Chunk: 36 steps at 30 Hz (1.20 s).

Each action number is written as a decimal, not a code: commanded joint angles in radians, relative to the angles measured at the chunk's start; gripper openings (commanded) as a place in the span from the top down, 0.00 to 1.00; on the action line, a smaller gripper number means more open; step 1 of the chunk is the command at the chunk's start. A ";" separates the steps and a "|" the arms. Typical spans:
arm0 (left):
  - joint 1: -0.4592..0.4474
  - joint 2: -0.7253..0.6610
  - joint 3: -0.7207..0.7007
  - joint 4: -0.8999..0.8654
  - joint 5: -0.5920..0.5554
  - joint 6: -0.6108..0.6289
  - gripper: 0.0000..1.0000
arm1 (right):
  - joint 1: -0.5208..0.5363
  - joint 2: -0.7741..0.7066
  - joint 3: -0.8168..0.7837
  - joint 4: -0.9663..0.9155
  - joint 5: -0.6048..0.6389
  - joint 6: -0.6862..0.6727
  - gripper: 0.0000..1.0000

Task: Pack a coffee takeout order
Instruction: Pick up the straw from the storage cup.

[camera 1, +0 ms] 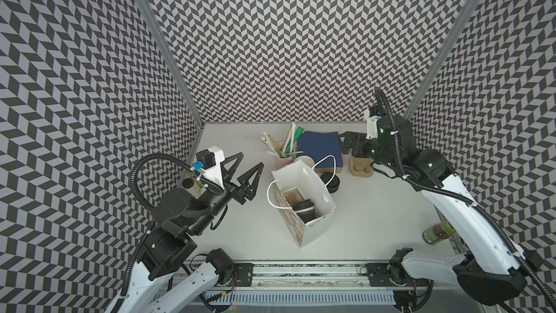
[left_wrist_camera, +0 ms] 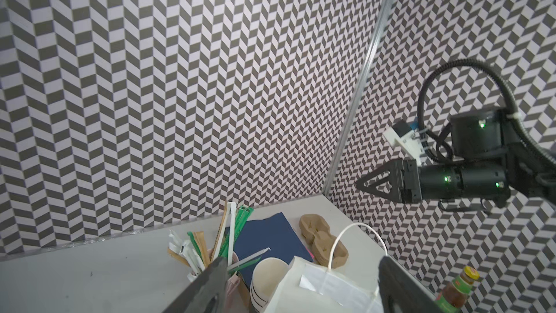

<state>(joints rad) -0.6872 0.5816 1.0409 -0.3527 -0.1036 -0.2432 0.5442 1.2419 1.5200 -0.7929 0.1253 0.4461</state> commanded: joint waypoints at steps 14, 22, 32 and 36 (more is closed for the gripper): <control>0.499 0.609 0.185 0.003 0.285 -0.205 0.37 | -0.127 -0.077 -0.225 0.305 -0.226 0.047 0.04; 0.505 0.746 0.177 0.100 0.363 -0.241 0.44 | -0.126 -0.084 -0.248 0.310 -0.265 0.046 0.04; 0.471 0.834 0.218 0.056 0.334 -0.254 0.57 | -0.126 -0.092 -0.253 0.333 -0.312 0.042 0.04; 0.449 0.756 0.089 0.088 0.285 -0.319 0.59 | -0.126 -0.095 -0.254 0.331 -0.314 0.039 0.04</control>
<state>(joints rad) -0.2230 1.3952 1.1954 -0.2771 0.2306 -0.5106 0.4202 1.1748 1.2697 -0.5209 -0.1757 0.4904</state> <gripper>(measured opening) 0.414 0.960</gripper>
